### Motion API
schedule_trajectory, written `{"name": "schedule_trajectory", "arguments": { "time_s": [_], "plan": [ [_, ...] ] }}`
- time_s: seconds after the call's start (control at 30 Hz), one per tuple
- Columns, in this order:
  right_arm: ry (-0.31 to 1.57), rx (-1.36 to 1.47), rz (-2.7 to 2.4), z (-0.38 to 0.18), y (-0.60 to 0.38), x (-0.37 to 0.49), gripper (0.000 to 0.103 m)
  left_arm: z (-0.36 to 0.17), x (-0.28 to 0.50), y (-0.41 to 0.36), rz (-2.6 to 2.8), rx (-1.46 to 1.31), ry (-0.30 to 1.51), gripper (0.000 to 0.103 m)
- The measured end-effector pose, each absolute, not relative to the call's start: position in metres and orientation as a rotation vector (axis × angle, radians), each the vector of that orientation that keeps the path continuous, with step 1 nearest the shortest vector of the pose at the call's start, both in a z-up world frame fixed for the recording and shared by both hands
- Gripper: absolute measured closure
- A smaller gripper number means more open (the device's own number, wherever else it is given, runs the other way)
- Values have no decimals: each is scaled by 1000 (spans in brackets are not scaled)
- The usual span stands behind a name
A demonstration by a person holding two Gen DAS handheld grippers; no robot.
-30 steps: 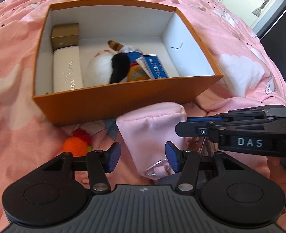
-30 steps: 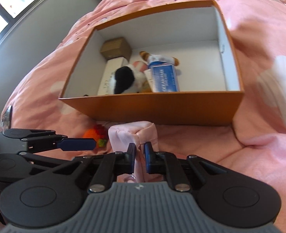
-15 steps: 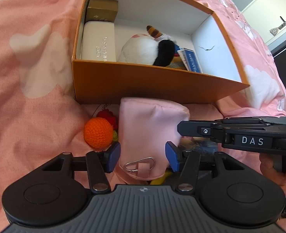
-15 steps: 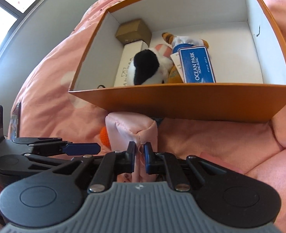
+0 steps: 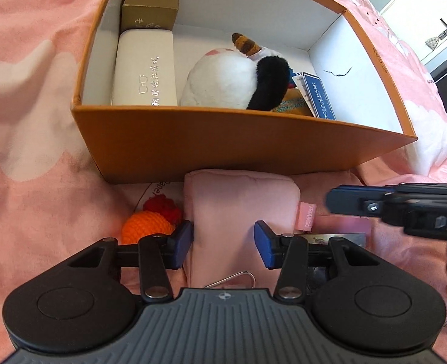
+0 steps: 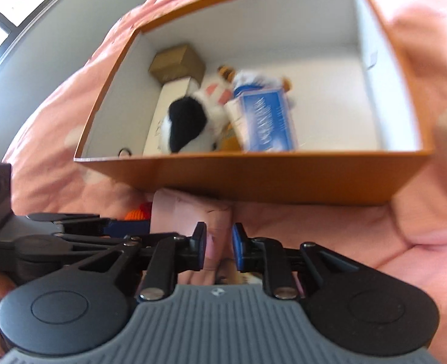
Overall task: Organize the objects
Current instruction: 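Grasp the pink fabric pouch with the left tool while the right tool grasps the pink wallet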
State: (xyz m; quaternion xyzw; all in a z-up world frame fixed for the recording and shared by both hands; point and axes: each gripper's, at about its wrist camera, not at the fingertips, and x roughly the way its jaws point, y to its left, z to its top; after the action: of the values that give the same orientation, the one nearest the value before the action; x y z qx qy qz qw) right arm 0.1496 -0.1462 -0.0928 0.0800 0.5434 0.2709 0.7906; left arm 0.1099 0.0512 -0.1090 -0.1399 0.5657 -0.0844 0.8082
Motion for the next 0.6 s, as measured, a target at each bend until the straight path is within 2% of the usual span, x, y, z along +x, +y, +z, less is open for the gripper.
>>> {"name": "schedule_trajectory", "arguments": {
  "time_s": [0.07, 0.2, 0.27, 0.4, 0.6],
  "plan": [
    [1169, 185, 553, -88, -159, 149, 80, -112, 110, 52, -179, -316, 1210, 56],
    [1183, 171, 482, -79, -183, 145, 77, -113, 107, 53, -147, -309, 1205, 82],
    [1193, 152, 470, -78, -190, 141, 74, -109, 102, 53, -134, -306, 1191, 88],
    [1242, 130, 447, -83, -201, 134, 73, -95, 92, 49, -133, -280, 1151, 93],
    [1354, 228, 400, -112, -212, 127, 74, -84, 88, 50, -140, -267, 1163, 93]
  ]
}}
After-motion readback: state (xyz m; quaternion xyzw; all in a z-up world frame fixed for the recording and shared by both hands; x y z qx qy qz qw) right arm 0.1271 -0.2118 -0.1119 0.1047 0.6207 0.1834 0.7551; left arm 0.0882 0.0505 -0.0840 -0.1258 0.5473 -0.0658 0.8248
